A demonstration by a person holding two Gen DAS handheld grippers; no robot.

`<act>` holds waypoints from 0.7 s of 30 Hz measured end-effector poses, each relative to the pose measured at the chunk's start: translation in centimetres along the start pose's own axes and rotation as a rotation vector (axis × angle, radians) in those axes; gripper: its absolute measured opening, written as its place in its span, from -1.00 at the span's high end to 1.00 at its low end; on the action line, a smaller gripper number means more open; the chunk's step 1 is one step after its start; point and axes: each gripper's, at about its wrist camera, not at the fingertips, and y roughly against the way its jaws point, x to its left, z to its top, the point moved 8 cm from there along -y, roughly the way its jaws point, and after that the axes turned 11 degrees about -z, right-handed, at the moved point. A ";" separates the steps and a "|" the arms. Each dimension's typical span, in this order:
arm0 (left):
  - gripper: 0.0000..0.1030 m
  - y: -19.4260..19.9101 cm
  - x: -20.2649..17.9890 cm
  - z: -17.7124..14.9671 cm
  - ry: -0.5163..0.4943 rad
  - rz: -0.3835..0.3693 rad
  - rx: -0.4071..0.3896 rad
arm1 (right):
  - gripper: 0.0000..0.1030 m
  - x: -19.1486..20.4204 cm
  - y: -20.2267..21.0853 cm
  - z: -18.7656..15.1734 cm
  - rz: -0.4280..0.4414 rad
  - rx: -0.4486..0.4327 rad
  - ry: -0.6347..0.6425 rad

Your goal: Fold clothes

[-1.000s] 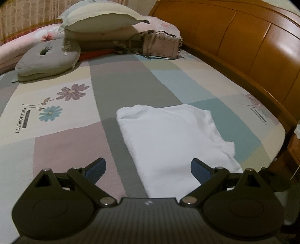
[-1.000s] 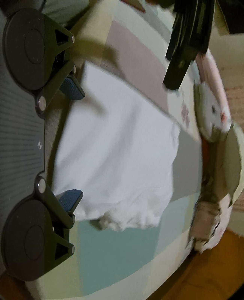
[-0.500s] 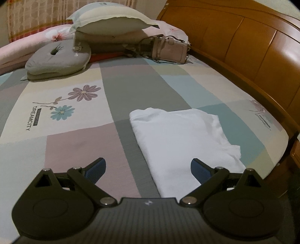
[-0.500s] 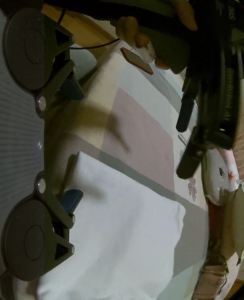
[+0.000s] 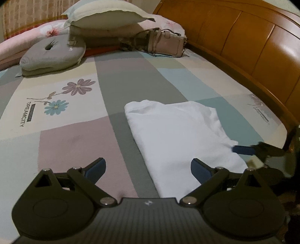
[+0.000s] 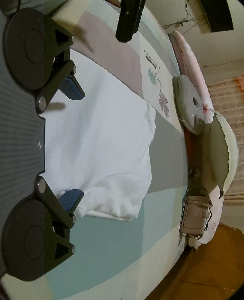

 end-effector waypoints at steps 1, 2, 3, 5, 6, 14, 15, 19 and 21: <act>-0.88 0.0 0.0 0.1 0.009 0.004 -0.001 | -1.00 0.1 0.2 -0.2 0.000 0.006 -0.002; -0.88 -0.1 0.0 0.1 0.015 0.005 -0.002 | -1.00 0.2 0.3 -0.3 -0.001 0.012 -0.004; -0.88 0.0 -0.3 0.1 0.013 -0.001 -0.004 | -1.00 0.2 0.5 -0.5 -0.001 0.018 -0.006; -0.88 0.3 -1.0 0.2 -0.003 -0.021 -0.011 | -1.00 0.4 0.8 -0.8 -0.002 0.030 -0.009; -0.88 0.5 -1.4 0.1 -0.009 -0.030 -0.014 | -1.00 0.5 1.0 -1.0 -0.003 0.037 -0.011; -0.88 2.5 -2.8 0.0 -0.034 -0.021 -0.040 | -1.00 1.1 2.3 -2.4 -0.006 0.085 -0.026; -0.88 2.8 -3.0 -0.1 -0.037 -0.019 -0.042 | -1.00 1.1 2.7 -2.6 -0.004 0.082 -0.030; -0.88 3.5 -3.3 -0.3 -0.031 -0.018 -0.051 | -1.00 1.5 5.6 -2.2 -0.003 0.027 -0.021; -0.88 3.8 -3.6 -0.3 -0.031 -0.013 -0.058 | -1.00 2.0 6.7 -1.7 0.006 -0.003 -0.005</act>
